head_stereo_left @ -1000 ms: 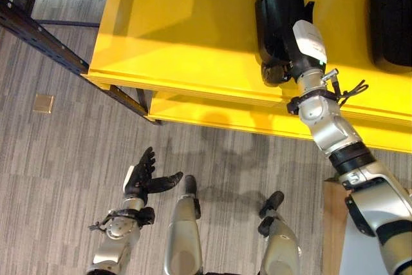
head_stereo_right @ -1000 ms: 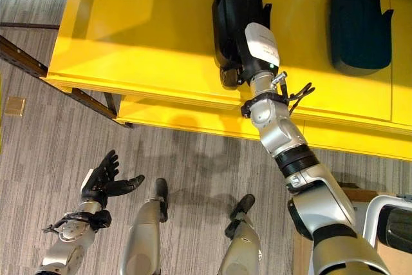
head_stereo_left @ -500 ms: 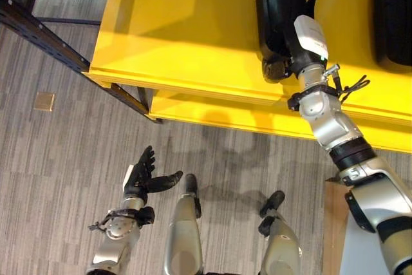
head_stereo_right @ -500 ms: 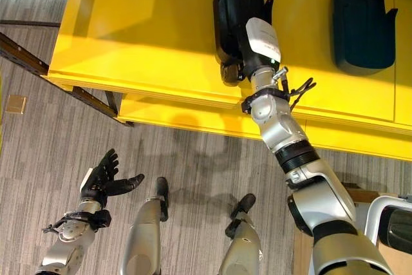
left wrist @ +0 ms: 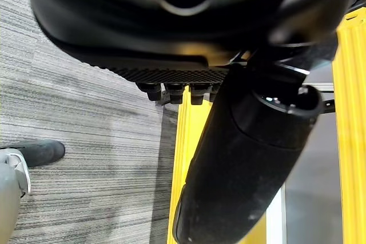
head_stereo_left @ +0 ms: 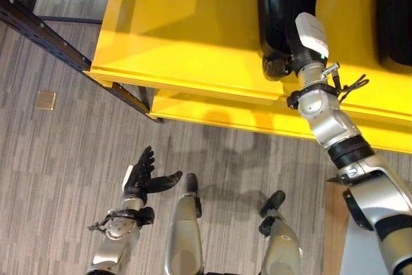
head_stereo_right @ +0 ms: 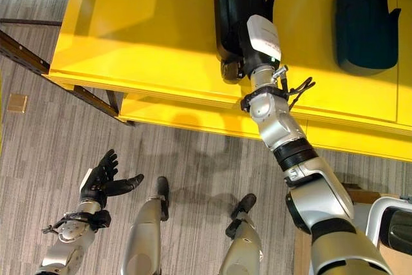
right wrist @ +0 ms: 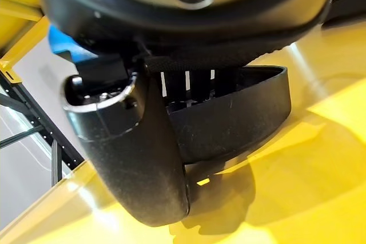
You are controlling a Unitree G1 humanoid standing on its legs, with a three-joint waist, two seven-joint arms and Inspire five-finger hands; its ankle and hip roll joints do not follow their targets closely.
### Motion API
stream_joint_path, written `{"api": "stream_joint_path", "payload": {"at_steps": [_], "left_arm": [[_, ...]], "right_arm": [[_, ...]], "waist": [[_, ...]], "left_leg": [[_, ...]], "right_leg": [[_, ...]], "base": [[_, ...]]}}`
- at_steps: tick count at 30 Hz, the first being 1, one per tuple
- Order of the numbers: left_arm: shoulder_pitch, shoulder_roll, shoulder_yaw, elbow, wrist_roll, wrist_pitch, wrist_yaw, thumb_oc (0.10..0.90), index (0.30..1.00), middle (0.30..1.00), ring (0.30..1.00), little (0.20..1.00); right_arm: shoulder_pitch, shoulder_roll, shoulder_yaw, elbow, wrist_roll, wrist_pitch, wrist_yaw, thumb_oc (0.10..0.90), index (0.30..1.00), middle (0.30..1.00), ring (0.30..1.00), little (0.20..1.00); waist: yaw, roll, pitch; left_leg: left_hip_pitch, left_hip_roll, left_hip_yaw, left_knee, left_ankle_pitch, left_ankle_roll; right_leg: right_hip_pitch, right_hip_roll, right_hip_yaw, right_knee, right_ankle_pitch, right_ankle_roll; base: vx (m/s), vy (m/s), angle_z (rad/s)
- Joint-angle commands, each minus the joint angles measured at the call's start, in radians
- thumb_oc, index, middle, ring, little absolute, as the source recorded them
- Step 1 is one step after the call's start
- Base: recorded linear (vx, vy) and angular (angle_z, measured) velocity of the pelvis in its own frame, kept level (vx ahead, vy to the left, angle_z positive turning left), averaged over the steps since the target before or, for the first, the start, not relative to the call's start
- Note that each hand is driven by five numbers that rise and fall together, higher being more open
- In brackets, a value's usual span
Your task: Move parts from the plastic box to the shelf.
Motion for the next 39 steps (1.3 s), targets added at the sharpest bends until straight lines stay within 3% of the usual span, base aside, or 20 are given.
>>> {"api": "stream_joint_path", "payload": {"at_steps": [1,15,16,17,18,37,39], "left_arm": [[0.037,0.085,0.006,-0.109,-0.023,-0.089,0.022,0.900,1.000,1.000,1.000,1.000],[0.039,0.086,0.007,-0.114,-0.029,-0.091,0.028,0.900,1.000,1.000,1.000,1.000],[0.039,0.087,0.009,-0.116,-0.027,-0.091,0.028,0.900,1.000,1.000,1.000,1.000],[0.040,0.087,0.009,-0.116,-0.027,-0.091,0.028,0.900,1.000,1.000,1.000,1.000],[0.040,0.087,0.011,-0.115,-0.027,-0.090,0.029,0.900,1.000,1.000,1.000,1.000],[0.038,0.051,0.038,-0.124,0.006,-0.065,0.060,0.900,1.000,1.000,1.000,1.000],[0.038,0.049,0.039,-0.127,0.010,-0.065,0.063,0.900,1.000,1.000,1.000,1.000]], "right_arm": [[-0.111,0.020,0.014,0.023,0.022,-0.028,-0.031,0.400,0.300,0.300,0.300,0.300],[-0.118,0.028,0.001,-0.008,0.023,-0.028,-0.049,0.400,0.300,0.300,0.300,0.300],[-0.113,0.028,-0.005,-0.021,0.028,-0.029,-0.052,0.635,0.629,0.629,0.629,0.629],[-0.112,0.028,-0.005,-0.022,0.028,-0.029,-0.052,0.824,0.893,0.893,0.893,0.893],[-0.109,0.026,-0.009,-0.036,0.026,-0.027,-0.054,0.900,1.000,1.000,1.000,1.000],[0.086,0.028,-0.083,-0.496,-0.059,-0.081,-0.041,0.900,1.000,1.000,1.000,1.000],[0.107,0.028,-0.083,-0.539,-0.069,-0.090,-0.035,0.900,1.000,1.000,1.000,1.000]], "waist": [[0.046,-0.005,-0.041],[0.042,-0.003,-0.037],[0.041,-0.003,-0.036],[0.041,-0.003,-0.036],[0.040,-0.004,-0.035],[0.008,-0.024,-0.047],[0.004,-0.030,-0.047]], "left_leg": [[0.062,0.005,-0.014,-0.056,-0.044,-0.005],[0.061,0.007,-0.015,-0.056,-0.043,-0.003],[0.062,0.007,-0.015,-0.055,-0.044,-0.003],[0.062,0.006,-0.015,-0.055,-0.044,-0.003],[0.061,0.006,-0.015,-0.054,-0.044,-0.003],[0.078,0.019,-0.008,-0.052,-0.052,-0.002],[0.070,0.016,0.003,-0.052,-0.030,0.008]], "right_leg": [[0.070,-0.052,0.045,0.114,-0.040,0.087],[0.063,-0.050,0.048,0.119,-0.035,0.089],[0.062,-0.050,0.049,0.120,-0.034,0.089],[0.062,-0.050,0.049,0.120,-0.034,0.089],[0.062,-0.050,0.049,0.121,-0.034,0.089],[0.062,-0.049,0.059,0.130,-0.041,0.089],[0.058,-0.054,0.049,0.123,-0.023,0.075]], "base": [[0.00,0.000,0.00],[0.00,0.000,0.00],[0.00,0.000,0.00],[0.00,0.000,0.00],[0.00,0.000,0.00],[0.00,0.000,0.00],[-0.04,-0.001,0.00]]}}
